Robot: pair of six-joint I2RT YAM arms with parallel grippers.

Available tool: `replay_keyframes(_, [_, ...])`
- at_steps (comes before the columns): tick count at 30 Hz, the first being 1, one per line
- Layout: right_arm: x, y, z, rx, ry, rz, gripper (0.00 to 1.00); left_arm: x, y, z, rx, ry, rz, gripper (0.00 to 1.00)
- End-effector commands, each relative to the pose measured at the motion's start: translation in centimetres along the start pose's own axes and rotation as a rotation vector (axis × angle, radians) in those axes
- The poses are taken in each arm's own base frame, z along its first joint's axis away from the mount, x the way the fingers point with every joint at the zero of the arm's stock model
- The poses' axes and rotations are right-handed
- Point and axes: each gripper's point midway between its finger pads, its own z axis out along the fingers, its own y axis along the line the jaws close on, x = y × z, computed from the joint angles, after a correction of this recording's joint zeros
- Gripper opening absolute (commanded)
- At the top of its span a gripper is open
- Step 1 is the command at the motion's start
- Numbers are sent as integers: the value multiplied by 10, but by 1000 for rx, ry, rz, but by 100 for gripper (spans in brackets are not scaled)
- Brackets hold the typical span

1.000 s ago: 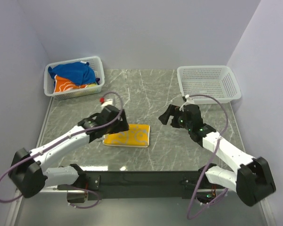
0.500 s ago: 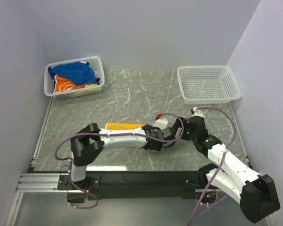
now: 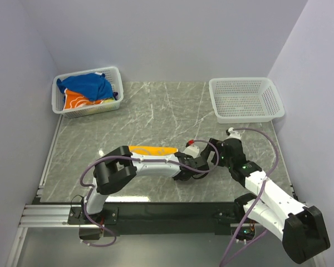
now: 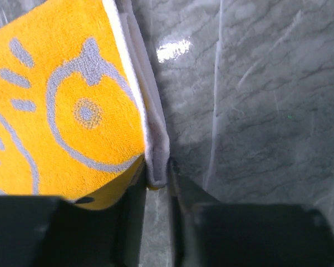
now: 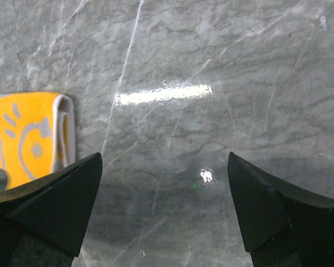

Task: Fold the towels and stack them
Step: Neatly place the folded towel into the bin

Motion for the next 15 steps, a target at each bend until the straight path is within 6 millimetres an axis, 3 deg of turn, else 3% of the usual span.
replay_keyframes(1, [-5, 8, 4, -46, -26, 22, 100, 12, -6, 9, -4, 28, 27, 22])
replay_keyframes(4, [-3, 19, 5, -106, -15, 43, 100, 19, -3, 11, -11, 35, 13, 2])
replay_keyframes(6, [-2, 27, 5, -148, -13, 74, 99, 20, 0, 10, -10, 27, 1, 1])
replay_keyframes(9, [-2, 47, 8, -249, -2, 134, 99, 4, -3, -2, 49, -35, -47, 1])
replay_keyframes(11, [9, 55, 11, -293, 54, 193, 99, -11, -7, -18, 126, -87, -99, 1])
replay_keyframes(12, [4, 63, 12, -328, 41, 212, 99, -16, -7, -23, 150, -103, -109, 1])
replay_keyframes(15, [17, 77, 16, -396, 131, 299, 100, -29, -9, -39, 217, -145, -147, 1])
